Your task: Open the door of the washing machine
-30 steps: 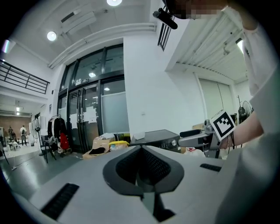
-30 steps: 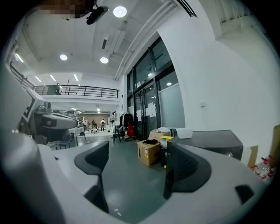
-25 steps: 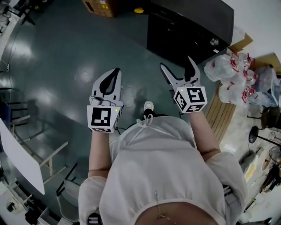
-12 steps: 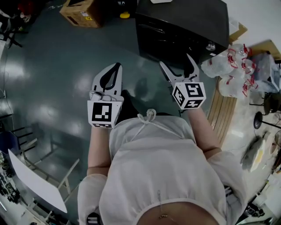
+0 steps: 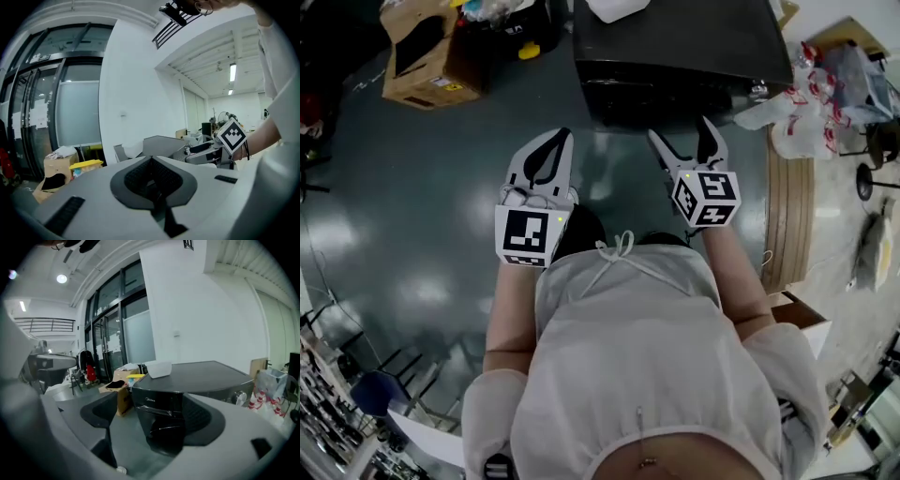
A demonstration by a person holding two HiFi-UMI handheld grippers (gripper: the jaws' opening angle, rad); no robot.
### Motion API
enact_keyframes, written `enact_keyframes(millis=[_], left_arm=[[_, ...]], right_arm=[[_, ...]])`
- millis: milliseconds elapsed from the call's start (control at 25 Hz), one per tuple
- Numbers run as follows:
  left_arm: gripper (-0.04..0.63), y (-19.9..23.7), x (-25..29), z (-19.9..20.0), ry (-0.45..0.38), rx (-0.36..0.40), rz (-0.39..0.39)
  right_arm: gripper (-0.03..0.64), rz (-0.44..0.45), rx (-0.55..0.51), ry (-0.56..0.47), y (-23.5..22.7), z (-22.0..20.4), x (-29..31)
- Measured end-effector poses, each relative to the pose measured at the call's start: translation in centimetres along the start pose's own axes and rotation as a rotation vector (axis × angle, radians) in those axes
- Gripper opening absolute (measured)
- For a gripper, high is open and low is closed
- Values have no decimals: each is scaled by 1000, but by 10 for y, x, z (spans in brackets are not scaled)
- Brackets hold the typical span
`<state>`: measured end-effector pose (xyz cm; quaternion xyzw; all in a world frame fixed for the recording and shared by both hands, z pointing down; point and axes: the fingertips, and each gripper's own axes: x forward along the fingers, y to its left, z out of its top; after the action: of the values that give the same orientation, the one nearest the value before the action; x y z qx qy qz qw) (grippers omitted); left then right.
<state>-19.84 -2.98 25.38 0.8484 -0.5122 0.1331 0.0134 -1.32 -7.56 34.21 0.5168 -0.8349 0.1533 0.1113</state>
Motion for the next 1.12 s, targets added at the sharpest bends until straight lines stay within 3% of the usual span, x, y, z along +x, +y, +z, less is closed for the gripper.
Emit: enact_keyframes(millis=[280, 560, 680, 840, 1000, 1120], left_arm=[[21, 65, 48, -33, 27, -5, -180], [21, 101, 103, -96, 59, -33, -340], [21, 110, 126, -122, 75, -48, -385], [21, 114, 146, -165, 164, -74, -440], [21, 123, 164, -198, 159, -70, -443], [21, 131, 177, -220, 162, -76, -445]], right_arm=[[425, -132, 60, 123, 25, -34, 68], [399, -286, 170, 283, 29, -108, 138], [393, -348, 213, 364, 23, -146, 165], [379, -432, 327, 442, 10, -193, 195], [356, -513, 462, 483, -5, -229, 219], [336, -563, 502, 504, -17, -253, 236]])
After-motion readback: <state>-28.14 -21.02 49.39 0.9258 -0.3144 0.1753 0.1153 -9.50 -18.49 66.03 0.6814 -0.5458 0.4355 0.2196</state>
